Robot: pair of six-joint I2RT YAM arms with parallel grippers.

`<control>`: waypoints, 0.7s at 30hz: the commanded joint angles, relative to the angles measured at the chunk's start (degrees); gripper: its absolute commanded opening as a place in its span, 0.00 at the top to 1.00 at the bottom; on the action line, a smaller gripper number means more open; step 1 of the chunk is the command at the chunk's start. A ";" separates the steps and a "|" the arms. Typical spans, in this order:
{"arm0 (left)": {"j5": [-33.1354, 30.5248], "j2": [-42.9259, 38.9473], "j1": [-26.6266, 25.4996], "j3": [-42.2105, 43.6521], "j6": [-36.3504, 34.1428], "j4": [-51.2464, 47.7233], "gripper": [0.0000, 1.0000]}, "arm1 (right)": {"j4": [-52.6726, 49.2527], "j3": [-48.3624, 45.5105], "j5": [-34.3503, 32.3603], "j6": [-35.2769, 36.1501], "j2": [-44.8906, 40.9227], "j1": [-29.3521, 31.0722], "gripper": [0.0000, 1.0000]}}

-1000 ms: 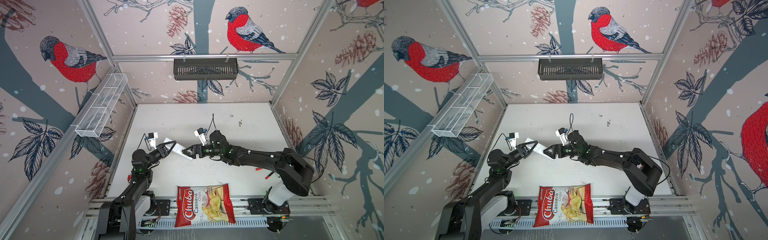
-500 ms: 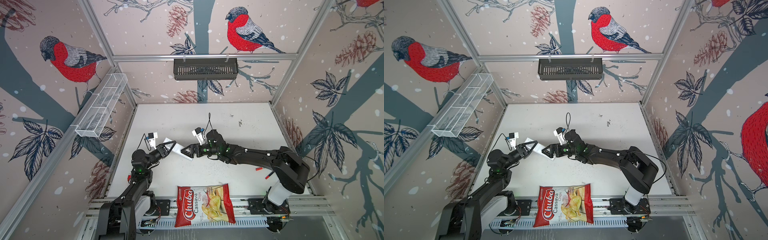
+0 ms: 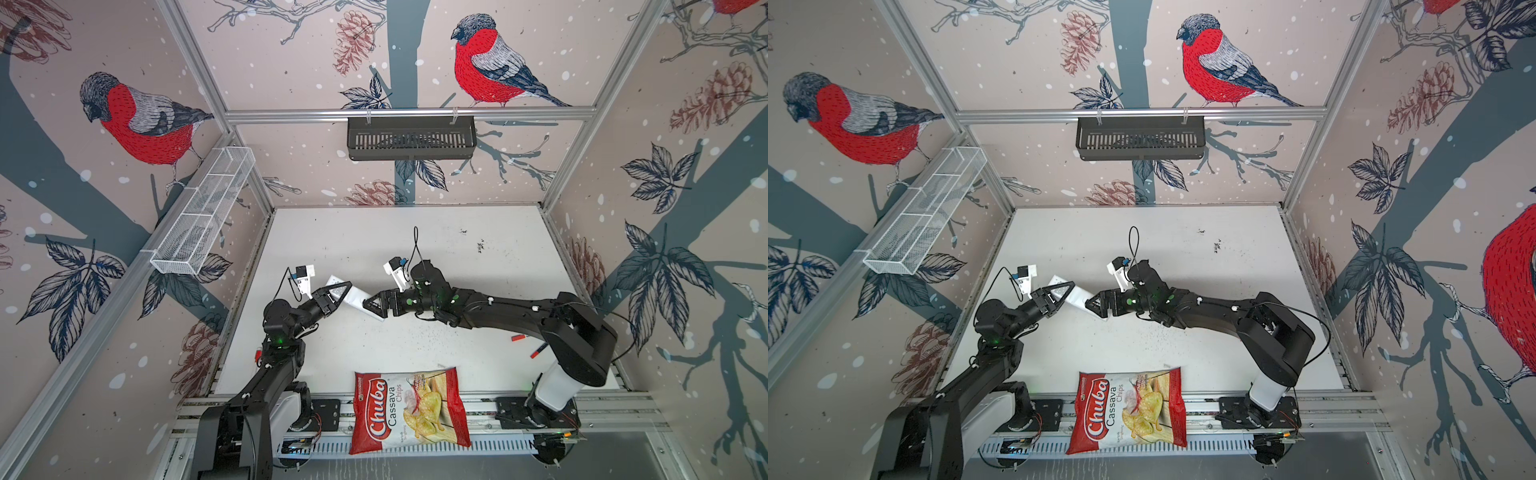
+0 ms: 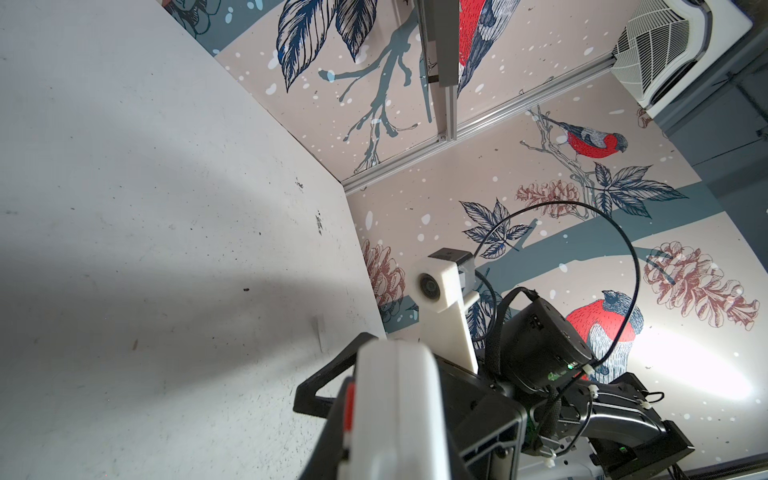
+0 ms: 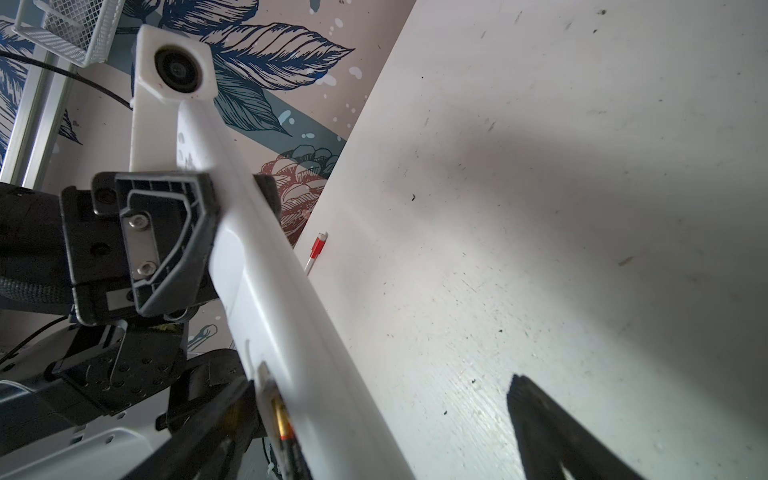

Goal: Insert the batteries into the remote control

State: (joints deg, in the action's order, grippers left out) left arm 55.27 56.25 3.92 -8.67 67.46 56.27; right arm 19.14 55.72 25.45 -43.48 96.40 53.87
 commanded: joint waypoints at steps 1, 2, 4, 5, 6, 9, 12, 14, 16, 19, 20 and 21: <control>0.26 -0.39 0.19 0.04 -0.74 1.40 1.00 | 0.11 0.44 -0.37 0.73 0.11 0.00 0.03; 0.15 -0.51 0.19 0.05 -0.80 1.27 1.00 | 0.47 0.31 -0.06 0.92 -0.11 0.01 0.03; -0.04 -0.61 0.17 0.11 -0.74 1.30 1.00 | 2.67 -0.95 0.55 0.53 -0.95 -0.48 0.03; -0.04 -0.61 0.16 0.14 -0.75 1.30 1.00 | 4.18 -1.92 0.90 0.29 -1.75 -0.80 0.02; -0.03 -0.61 0.16 0.06 -0.83 1.19 1.00 | 5.03 -2.45 1.40 0.29 -2.43 -1.21 0.02; -0.03 -0.70 0.12 0.14 -0.65 1.29 1.00 | 5.83 -3.22 2.99 1.27 -3.73 -2.22 0.01; 0.00 -0.88 0.21 0.14 -0.59 1.35 1.00 | 5.79 -4.42 3.03 2.96 -5.73 -2.96 0.00; 0.01 -0.97 0.18 0.14 -0.49 1.30 1.00 | 3.22 -4.35 1.84 5.94 -7.17 -2.94 0.02; -0.15 -0.97 0.23 0.07 -0.49 1.29 1.00 | -2.47 -3.33 -0.80 9.63 -8.23 -2.62 0.03; -0.32 -0.97 0.21 0.14 -0.59 1.45 1.00 | -8.43 -2.53 -2.79 13.45 -9.03 -2.32 0.05; -0.33 -0.97 0.23 0.03 -0.61 1.47 1.00 | -10.10 -2.52 -5.03 14.72 -9.57 -1.88 0.05; -0.63 -1.14 0.29 -0.03 -0.93 1.11 1.00 | -10.86 -3.06 -5.99 14.77 -10.02 -1.97 0.05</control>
State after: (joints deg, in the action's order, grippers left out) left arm 55.20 55.42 3.99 -8.60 67.46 56.25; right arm 14.24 52.77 23.68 -33.54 87.53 51.57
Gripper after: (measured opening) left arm 0.208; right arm 0.950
